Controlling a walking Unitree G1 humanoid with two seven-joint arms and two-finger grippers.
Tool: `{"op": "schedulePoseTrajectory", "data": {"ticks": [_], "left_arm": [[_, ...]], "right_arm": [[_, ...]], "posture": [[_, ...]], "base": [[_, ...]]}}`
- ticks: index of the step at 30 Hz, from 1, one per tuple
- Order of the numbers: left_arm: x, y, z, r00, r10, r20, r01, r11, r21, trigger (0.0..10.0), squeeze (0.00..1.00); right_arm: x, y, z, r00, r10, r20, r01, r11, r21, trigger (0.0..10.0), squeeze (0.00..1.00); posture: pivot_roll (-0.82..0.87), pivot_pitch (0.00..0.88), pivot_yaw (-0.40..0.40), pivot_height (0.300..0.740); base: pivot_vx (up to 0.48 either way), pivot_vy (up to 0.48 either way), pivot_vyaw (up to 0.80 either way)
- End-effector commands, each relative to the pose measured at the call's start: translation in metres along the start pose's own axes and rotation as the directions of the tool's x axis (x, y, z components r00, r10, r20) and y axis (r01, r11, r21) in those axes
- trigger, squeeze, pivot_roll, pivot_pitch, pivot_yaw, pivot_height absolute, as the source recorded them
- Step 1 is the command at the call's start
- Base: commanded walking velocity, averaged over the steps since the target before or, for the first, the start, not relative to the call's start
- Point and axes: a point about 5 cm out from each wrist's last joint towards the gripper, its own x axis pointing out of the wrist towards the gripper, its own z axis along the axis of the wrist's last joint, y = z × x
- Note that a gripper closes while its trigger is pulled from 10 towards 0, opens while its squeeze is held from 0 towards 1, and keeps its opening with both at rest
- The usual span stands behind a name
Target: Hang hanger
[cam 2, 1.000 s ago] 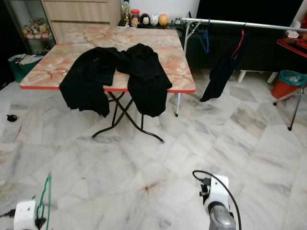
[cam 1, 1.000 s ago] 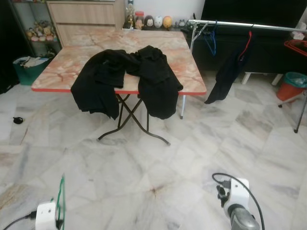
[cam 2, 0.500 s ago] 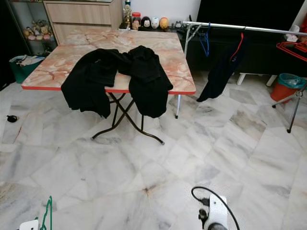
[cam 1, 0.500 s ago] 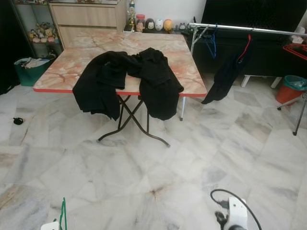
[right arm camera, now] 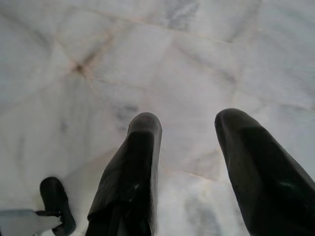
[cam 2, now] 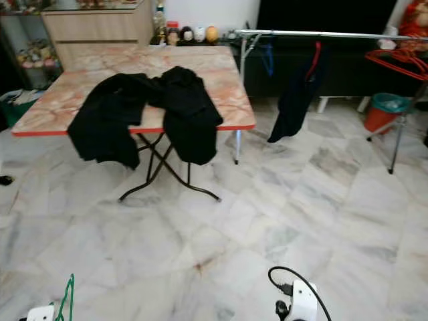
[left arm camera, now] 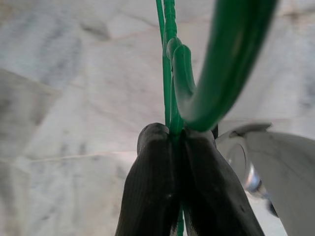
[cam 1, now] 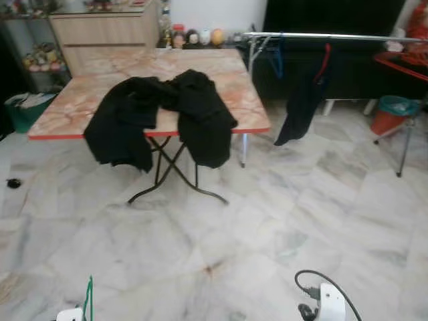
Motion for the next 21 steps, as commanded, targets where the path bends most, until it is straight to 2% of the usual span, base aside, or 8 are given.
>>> {"op": "schedulePoseTrajectory", "data": {"ticks": [1,21], "left_arm": [[-0.0025,0.0052,-0.0113,0.999,0.022,-0.045,-0.022,1.000,0.001,10.0,0.00],[-0.0037,-0.0012,-0.0209,0.997,0.009,-0.079,-0.011,1.000,-0.018,10.0,0.00]], "right_arm": [[0.0012,0.0044,0.0035,1.000,0.013,0.003,-0.013,1.000,-0.007,10.0,0.00],[0.0020,0.0043,0.0078,1.000,0.013,0.007,-0.013,1.000,-0.026,10.0,0.00]], "posture": [[0.07,0.000,-0.036,0.740],[0.07,0.000,-0.051,0.740]], "base": [[0.000,-0.379,0.00],[0.000,-0.381,0.00]]}}
